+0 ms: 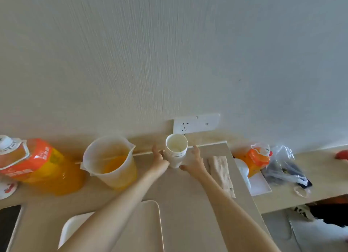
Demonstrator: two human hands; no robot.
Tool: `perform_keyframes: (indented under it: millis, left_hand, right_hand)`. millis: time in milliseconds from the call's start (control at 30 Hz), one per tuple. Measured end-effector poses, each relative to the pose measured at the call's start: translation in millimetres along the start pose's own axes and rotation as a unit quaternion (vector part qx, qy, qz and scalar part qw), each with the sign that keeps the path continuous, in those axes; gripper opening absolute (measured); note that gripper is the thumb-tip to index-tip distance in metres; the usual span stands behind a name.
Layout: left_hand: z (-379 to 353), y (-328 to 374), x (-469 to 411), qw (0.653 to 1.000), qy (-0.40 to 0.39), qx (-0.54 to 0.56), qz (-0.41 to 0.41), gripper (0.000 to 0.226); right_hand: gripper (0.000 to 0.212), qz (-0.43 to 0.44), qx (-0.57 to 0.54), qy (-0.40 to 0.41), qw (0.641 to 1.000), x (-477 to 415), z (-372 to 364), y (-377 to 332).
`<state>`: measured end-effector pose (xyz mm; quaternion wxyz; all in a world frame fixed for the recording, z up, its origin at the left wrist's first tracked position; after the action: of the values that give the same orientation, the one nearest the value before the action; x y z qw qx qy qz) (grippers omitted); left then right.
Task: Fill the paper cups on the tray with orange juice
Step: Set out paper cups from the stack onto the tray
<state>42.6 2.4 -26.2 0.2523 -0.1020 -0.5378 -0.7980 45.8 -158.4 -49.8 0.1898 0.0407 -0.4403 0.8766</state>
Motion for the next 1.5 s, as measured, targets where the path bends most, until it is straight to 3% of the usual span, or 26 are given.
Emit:
perform_keyframes:
  millis: [100, 233, 700, 933, 1500]
  left_hand:
    - [-5.0, 0.4, -4.7, 1.0, -0.009, 0.003, 0.007, 0.1]
    - [-3.4, 8.4, 4.1, 1.0, -0.003, 0.014, 0.017, 0.089]
    - [22.7, 0.6, 48.0, 0.998, -0.051, 0.042, -0.008, 0.09]
    - [50.2, -17.8, 94.3, 0.993, -0.091, 0.039, -0.062, 0.085]
    - [207.2, -89.5, 180.7, 0.986, -0.095, 0.103, -0.094, 0.074]
  right_hand:
    - [0.09, 0.02, -0.005, -0.033, 0.999, -8.2, -14.3, -7.9]
    - [0.077, 0.008, -0.062, -0.01, 0.998, -13.5, -25.4, -4.5]
    - [0.075, -0.004, -0.126, -0.009, 0.992, 38.3, -19.3, 30.2]
    - [0.07, -0.002, -0.137, 0.038, 0.99, 121.8, 2.8, 8.1]
    - [0.062, 0.038, -0.197, 0.066, 0.978, 299.5, -57.0, -63.1]
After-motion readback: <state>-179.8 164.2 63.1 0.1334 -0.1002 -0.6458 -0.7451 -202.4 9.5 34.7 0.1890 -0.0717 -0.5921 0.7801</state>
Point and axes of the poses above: each hand's wrist, its own x-axis away from the middle knuckle, its own z-axis out of the back of the hand, y = z × x, the point moved 5 cm from there along -x, towards the middle knuckle, and after that the axes turned 15 degrees about y, right-handed, at the moved point
